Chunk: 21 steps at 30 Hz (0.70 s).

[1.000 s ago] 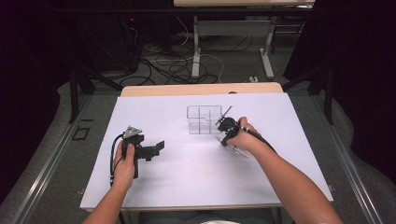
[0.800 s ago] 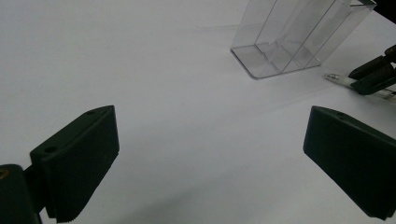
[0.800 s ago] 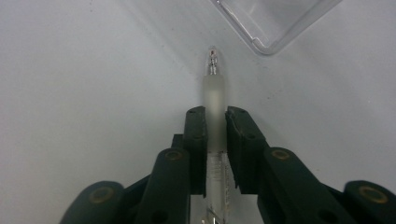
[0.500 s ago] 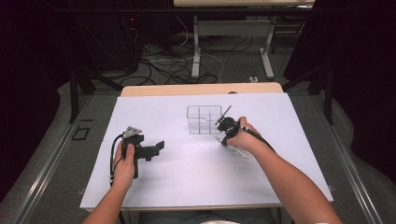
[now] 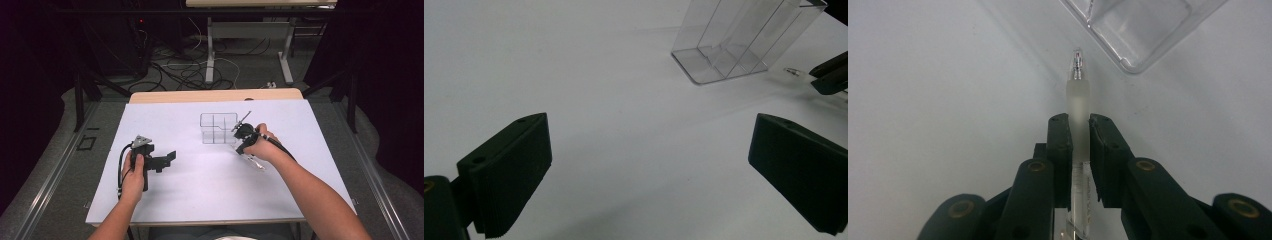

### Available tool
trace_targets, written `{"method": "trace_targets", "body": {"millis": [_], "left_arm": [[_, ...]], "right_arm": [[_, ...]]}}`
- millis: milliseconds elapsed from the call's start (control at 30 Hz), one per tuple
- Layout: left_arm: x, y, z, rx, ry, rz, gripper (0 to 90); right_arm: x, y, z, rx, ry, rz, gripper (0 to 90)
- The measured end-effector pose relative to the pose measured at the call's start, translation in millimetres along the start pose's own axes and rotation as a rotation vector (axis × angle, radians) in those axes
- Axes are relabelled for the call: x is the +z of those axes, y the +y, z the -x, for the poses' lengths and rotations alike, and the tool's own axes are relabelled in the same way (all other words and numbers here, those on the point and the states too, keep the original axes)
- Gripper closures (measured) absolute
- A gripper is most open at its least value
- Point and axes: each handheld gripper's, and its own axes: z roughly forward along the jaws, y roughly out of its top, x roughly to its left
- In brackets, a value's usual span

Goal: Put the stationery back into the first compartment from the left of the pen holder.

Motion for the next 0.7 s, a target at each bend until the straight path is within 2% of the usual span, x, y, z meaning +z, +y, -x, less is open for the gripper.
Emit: {"method": "trace_targets", "body": {"millis": [33,67,133,167,200,267,633,700], "left_arm": [[-0.3,0.2,-0.2,0.0,-0.002,-0.004,3.6],[-0.5,0.3,-0.3,0.0,-0.003,-0.008,3.6],[0.2,-0.1,0.1,-0.001,-0.001,-0.001,3.7],[0.3,-0.2,0.4,0.0,-0.002,-0.002,3.7],[0.5,-0.3,0.5,0.0,-0.003,0.0,3.7],[0.5,-0.2,0.8,-0.001,-0.004,-0.001,3.7],[0.3,-0.2,-0.3,-0.004,-0.003,-0.008,3.9],[0.1,-0.1,-0.3,-0.004,-0.003,-0.009,3.9]], "right_arm": [[1.0,-1.3,-1.8,0.022,0.006,0.049,79.9],[-0.9,-1.0,-1.7,0.005,0.013,0.063,79.9],[-4.8,-1.6,-5.6,0.039,0.018,0.075,79.9],[-5.8,-0.9,-3.1,-0.006,0.012,0.089,79.9],[-7.5,-0.7,-4.8,0.004,0.013,0.1,79.9],[-9.1,-0.1,-4.7,-0.017,0.016,0.125,79.9],[-19.6,2.4,-10.1,-0.028,0.038,0.224,79.9],[-21.8,2.8,-11.0,-0.017,0.039,0.243,79.8]]}}
